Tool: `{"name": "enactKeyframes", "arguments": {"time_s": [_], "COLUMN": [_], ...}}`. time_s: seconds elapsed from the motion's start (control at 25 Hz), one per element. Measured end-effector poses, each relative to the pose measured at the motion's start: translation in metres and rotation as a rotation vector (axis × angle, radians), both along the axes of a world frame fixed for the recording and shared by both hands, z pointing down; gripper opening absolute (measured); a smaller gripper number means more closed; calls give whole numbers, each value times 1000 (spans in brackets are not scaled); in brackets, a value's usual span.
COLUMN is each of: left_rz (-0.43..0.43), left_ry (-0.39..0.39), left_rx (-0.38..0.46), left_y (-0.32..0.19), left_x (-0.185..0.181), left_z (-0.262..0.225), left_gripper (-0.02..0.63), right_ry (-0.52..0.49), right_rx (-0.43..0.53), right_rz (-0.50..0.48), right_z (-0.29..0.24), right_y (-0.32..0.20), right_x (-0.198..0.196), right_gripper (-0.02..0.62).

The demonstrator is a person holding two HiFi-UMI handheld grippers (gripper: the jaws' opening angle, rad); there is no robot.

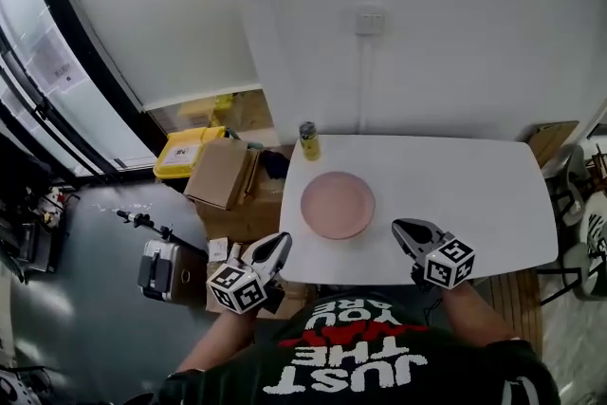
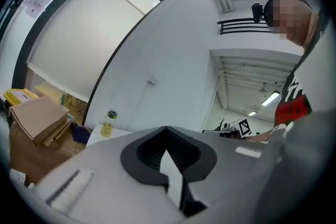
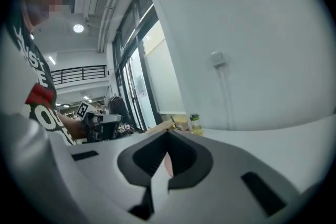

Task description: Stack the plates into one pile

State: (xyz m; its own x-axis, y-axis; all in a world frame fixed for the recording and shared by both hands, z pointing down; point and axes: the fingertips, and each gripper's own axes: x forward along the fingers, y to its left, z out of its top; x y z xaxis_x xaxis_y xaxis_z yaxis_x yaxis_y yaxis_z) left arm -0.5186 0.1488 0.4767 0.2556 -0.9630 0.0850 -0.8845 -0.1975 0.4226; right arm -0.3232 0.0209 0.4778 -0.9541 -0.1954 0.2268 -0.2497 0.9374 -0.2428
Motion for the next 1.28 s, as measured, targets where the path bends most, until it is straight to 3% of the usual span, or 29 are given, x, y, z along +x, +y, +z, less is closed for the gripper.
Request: {"name": "enactKeyframes", "arguments": {"time_s": [0.2, 0.48, 1.28], "left_rz": [20, 27, 52], "left_ry": [7, -12, 4], "left_rx": [18, 13, -8], "left_y": [0, -7, -15], "left_x": [10, 15, 3], "left_z": [-4, -2, 4], "left_gripper": [8, 8, 8], "right_ry": [-45, 21, 88], "right_rx": [-26, 1, 18], "right_rz": [-12, 7, 12], "right_z": [-8, 1, 6], "right_y": [15, 4, -4], "right_x": [-13, -1, -8], "right_gripper": [6, 5, 5]}}
